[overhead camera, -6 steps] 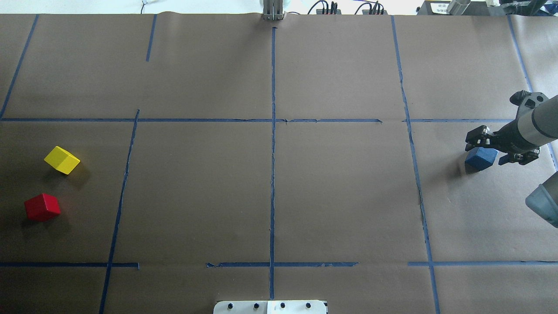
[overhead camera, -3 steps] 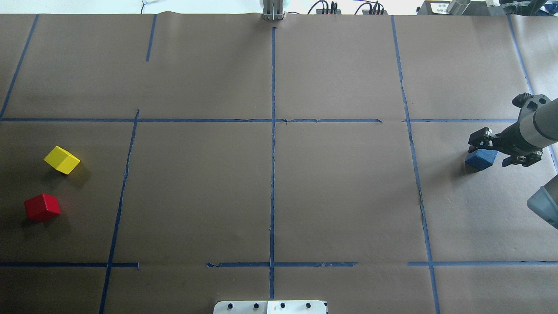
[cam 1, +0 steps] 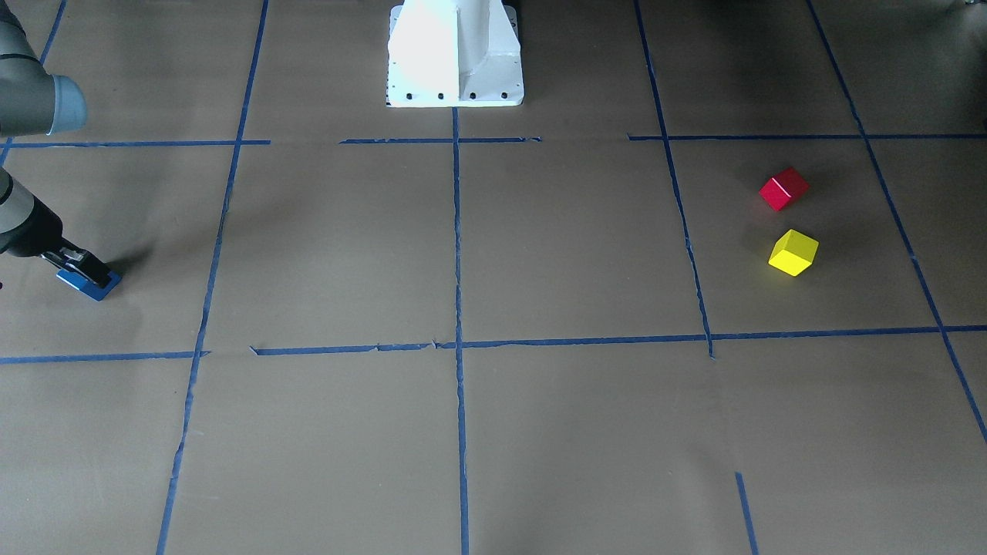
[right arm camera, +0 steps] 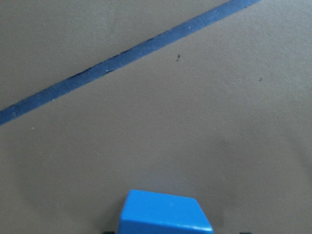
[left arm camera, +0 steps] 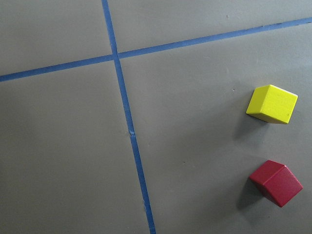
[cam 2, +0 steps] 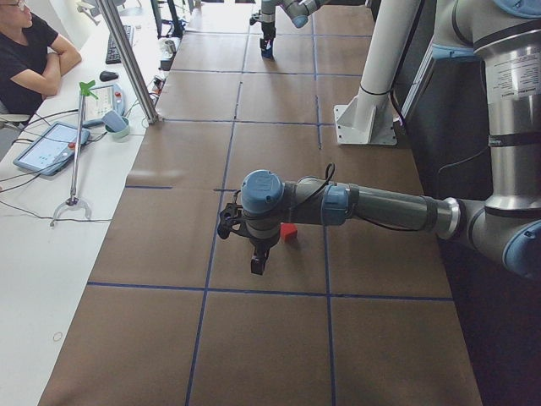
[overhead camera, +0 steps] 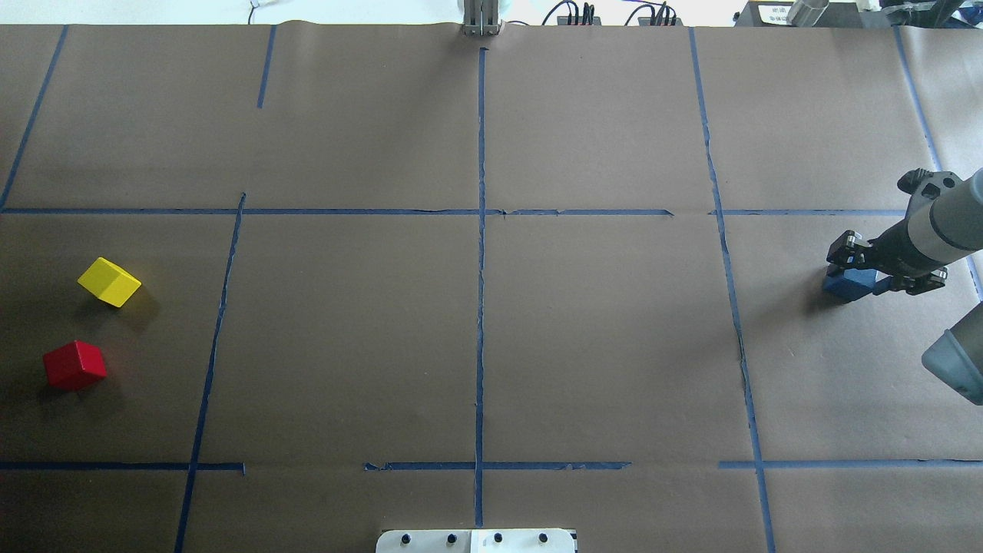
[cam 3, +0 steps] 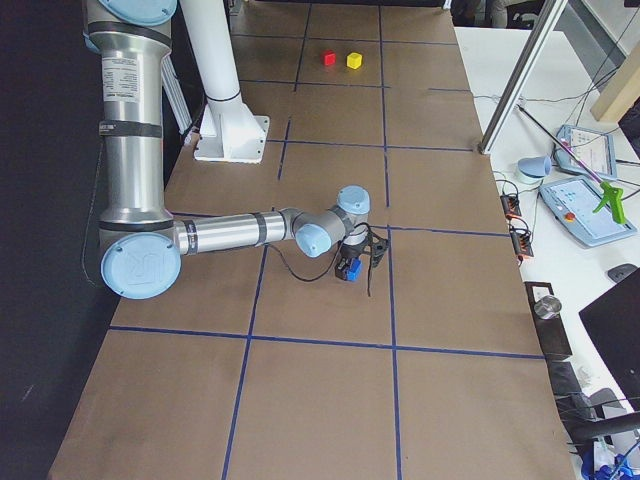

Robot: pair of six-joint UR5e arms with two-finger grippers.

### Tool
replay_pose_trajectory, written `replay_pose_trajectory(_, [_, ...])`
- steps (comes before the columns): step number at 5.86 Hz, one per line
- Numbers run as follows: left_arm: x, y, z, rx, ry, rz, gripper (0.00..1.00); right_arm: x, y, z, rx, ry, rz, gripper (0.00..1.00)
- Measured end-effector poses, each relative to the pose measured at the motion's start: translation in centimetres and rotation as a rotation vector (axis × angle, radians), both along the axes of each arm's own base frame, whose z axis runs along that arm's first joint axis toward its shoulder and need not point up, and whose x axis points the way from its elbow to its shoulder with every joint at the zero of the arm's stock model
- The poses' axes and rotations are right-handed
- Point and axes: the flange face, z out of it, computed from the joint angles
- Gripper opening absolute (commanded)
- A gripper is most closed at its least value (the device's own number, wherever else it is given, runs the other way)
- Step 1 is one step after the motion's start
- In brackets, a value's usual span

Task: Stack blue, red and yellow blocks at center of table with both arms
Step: 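Carry the blue cube with the right gripper to the table center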

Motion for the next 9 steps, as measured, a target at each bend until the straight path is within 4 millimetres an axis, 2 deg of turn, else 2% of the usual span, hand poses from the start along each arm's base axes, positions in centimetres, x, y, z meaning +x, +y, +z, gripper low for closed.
replay_pose_trajectory(1, [0.0, 0.3, -0.1, 0.000, 0.000, 0.000, 1.00, -0.4, -0.4, -1.6, 0.012, -0.018, 0.001, 0.00])
replay_pose_trajectory(2, [0.0, 0.5, -0.1, 0.000, 0.000, 0.000, 1.00, -2.0, -1.6, -5.9, 0.038, -0.052, -0.008, 0.00])
replay_pose_trajectory(3, [0.0, 0.6, -0.1, 0.001, 0.000, 0.000, 1.00, -5.2, -2.7, -12.9, 0.073, -0.087, -0.040, 0.00])
replay_pose_trajectory(4, [0.0, 0.6, -0.2, 0.001, 0.000, 0.000, 1.00, -10.0, -2.4, -20.8, 0.117, -0.129, -0.105, 0.00])
replay_pose_trajectory(5, [0.0, 0.5, -0.3, 0.003, 0.000, -0.001, 1.00, -15.0, -1.6, -26.9, 0.148, -0.164, -0.171, 0.00])
replay_pose_trajectory(6, [0.0, 0.5, -0.4, 0.006, 0.000, -0.001, 1.00, -19.9, -1.2, -31.7, 0.166, -0.184, -0.215, 0.00])
replay_pose_trajectory(7, [0.0, 0.4, -0.5, 0.010, 0.000, 0.000, 1.00, -24.5, -1.4, -35.2, 0.181, -0.183, -0.230, 0.00])
replay_pose_trajectory(9, [0.0, 0.3, -0.6, 0.013, -0.001, -0.001, 1.00, -33.8, -2.6, -39.6, 0.181, -0.128, -0.228, 0.01])
